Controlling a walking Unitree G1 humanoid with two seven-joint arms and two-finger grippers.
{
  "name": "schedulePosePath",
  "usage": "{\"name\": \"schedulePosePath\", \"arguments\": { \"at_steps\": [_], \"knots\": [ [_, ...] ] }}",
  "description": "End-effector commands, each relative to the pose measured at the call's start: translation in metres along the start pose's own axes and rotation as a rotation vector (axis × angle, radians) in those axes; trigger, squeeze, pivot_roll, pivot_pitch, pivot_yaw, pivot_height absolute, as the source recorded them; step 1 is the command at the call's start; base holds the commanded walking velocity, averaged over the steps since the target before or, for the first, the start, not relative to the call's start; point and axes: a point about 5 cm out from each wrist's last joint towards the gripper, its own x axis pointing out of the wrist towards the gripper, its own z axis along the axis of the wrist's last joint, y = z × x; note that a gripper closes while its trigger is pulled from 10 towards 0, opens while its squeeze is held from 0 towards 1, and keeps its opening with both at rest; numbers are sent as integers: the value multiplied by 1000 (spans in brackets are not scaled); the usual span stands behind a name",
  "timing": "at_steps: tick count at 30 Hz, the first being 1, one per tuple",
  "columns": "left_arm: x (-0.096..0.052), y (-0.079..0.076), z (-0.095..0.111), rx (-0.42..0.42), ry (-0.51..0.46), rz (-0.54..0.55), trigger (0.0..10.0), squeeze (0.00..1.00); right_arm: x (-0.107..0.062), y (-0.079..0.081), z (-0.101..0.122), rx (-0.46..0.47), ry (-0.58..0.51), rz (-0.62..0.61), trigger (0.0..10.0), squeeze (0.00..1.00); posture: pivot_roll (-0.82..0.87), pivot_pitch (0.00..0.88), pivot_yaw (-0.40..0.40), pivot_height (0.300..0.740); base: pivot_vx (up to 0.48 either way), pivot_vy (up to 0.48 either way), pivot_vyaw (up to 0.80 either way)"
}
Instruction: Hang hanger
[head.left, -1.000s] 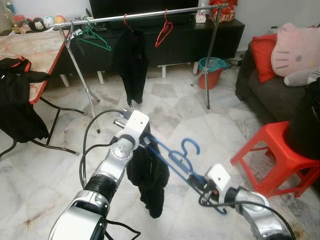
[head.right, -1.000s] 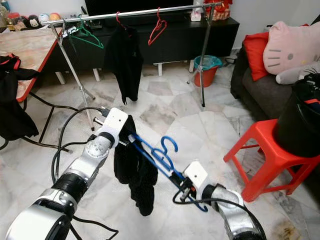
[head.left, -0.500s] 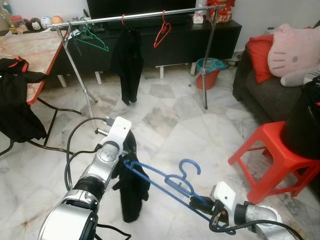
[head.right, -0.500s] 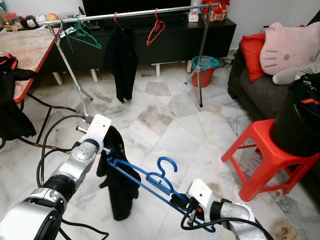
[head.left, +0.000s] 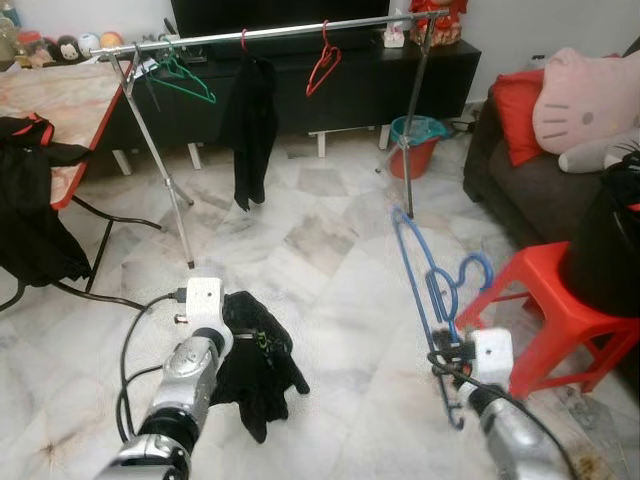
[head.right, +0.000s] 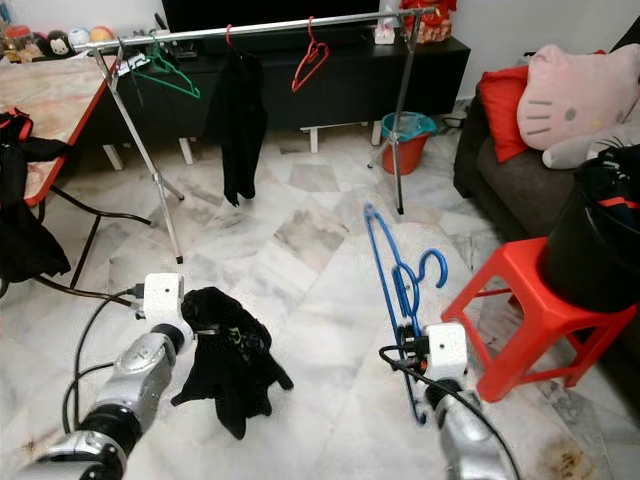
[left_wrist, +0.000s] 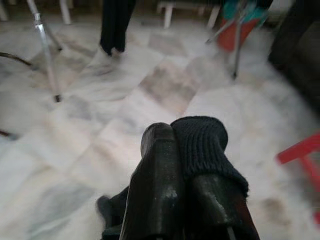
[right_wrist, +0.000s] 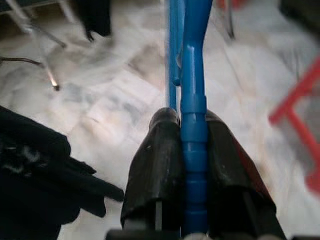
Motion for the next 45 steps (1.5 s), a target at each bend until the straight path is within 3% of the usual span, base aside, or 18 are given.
{"name": "schedulePosePath", "arguments": {
  "at_steps": [1, 3, 6, 12, 13, 14, 15, 18, 22, 31, 38, 45],
  "knots": [
    [0, -2, 12, -27, -92, -12, 10000, 0, 0, -7, -7, 78, 28, -97, 10000, 0, -208, 0, 38, 740, 0, 0, 0],
    [0, -8, 17, -29, -126, -27, 10000, 0, -3, -9, -19, 91, 88, -145, 10000, 0, -201, 0, 39, 740, 0, 0, 0],
    [0, -19, 27, -35, -185, -66, 10000, 0, -14, -13, -42, 37, 222, -186, 10000, 0, -184, 0, 37, 740, 0, 0, 0],
    [-3, -20, 33, -74, -204, -67, 10000, 0, -37, -24, -73, 22, 366, -284, 10000, 0, -178, 0, 50, 740, 0, 0, 0],
    [-5, -19, 33, -58, -200, -71, 10000, 0, -45, -27, -82, -46, 420, -298, 10000, 0, -183, 0, 57, 740, 0, 0, 0],
    [-5, -19, 33, -58, -200, -71, 10000, 0, -45, -27, -82, -46, 420, -298, 10000, 0, -183, 0, 57, 740, 0, 0, 0],
    [-6, -20, 33, -37, -199, -84, 10000, 0, -53, -27, -92, -181, 486, -252, 10000, 0, -184, 0, 61, 740, 0, 0, 0],
    [-8, -20, 33, -17, -201, -95, 10000, 0, -60, -26, -101, -226, 527, -233, 10000, 0, -180, 0, 61, 740, 0, 0, 0],
    [-12, -19, 32, -42, -201, -84, 10000, 0, -72, -31, -110, -120, 550, -320, 10000, 0, -189, 0, 67, 740, 0, 0, 0],
    [-21, -28, 38, -61, -250, -91, 10000, 0, -76, -22, -117, -90, 565, -292, 10000, 0, -202, 0, 62, 740, 0, 0, 0],
    [-30, -31, 42, 95, -277, -129, 10000, 0, -82, -14, -127, -64, 607, -292, 10000, 0, -195, 0, 67, 740, 0, 0, 0],
    [-28, -30, 42, 77, -255, -127, 10000, 0, -82, -10, -128, -77, 613, -275, 10000, 0, -206, 0, 85, 740, 0, 55, 0]
  ]
}}
